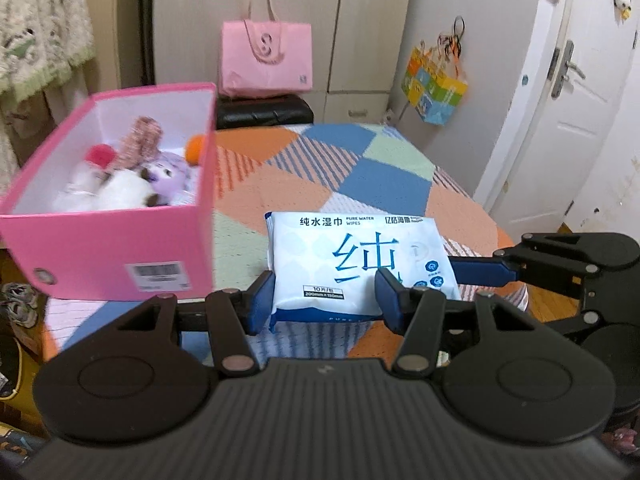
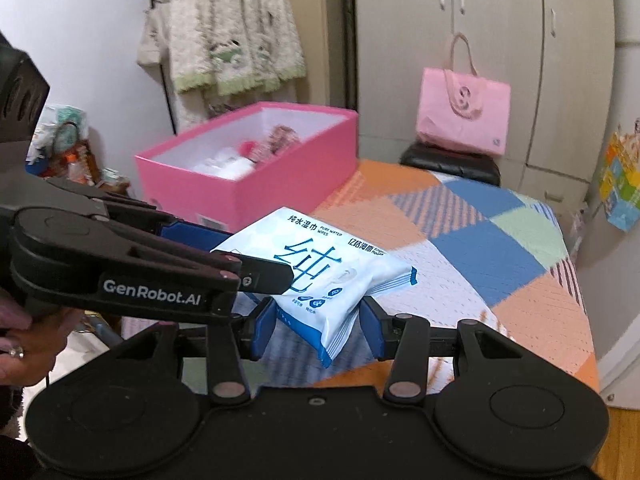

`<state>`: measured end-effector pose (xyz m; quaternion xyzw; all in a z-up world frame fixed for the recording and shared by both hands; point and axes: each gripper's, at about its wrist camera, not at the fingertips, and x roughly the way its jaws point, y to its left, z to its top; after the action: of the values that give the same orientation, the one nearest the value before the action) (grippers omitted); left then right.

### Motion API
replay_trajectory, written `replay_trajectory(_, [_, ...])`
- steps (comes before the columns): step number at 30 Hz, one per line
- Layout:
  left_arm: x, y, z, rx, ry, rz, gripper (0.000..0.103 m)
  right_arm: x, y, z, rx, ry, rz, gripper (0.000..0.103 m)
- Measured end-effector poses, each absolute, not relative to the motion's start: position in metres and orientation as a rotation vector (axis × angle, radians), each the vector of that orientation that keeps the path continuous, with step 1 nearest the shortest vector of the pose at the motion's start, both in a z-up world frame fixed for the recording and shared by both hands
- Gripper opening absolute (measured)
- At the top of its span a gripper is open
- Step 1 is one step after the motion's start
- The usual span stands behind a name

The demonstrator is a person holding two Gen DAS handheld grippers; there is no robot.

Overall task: Organize soft objects
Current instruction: 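Lift and carry the wipes pack with the left gripper over the box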

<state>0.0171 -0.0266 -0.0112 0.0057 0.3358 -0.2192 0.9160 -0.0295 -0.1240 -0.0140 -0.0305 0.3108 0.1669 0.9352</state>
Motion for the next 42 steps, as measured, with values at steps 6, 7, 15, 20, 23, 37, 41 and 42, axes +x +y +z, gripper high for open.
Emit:
replay_trajectory(6, [-0.007,0.0,0.017,0.021,0.587,-0.401,0.053,-0.04,-0.095,0.013,-0.12,0.549,0.381,0.052])
replay_trajectory(7, [-0.008,0.006,0.022,0.021,0.57,-0.392,0.053,-0.04,-0.09,0.018,-0.128,0.537,0.388,0.052])
replay_trajectory(15, [0.009,0.047,0.053,0.02,0.494,-0.311,0.052,-0.003,-0.05,0.046,-0.164,0.479,0.441,0.052])
replay_trajectory(20, [0.041,0.071,0.062,0.009,0.494,-0.26,0.052,0.035,-0.031,0.052,-0.151,0.475,0.483,0.052])
replay_trajectory(23, [0.066,0.083,0.063,-0.007,0.508,-0.24,0.052,0.062,-0.021,0.053,-0.134,0.486,0.504,0.052])
replay_trajectory(37, [0.161,0.11,0.016,-0.053,0.666,-0.183,0.052,0.157,0.001,0.008,-0.081,0.684,0.592,0.052])
replay_trajectory(41, [0.168,0.116,0.003,-0.062,0.707,-0.184,0.052,0.166,0.004,-0.004,-0.086,0.732,0.6,0.054])
replay_trajectory(42, [0.169,0.116,0.001,-0.055,0.708,-0.182,0.052,0.166,0.006,-0.006,-0.099,0.734,0.594,0.054])
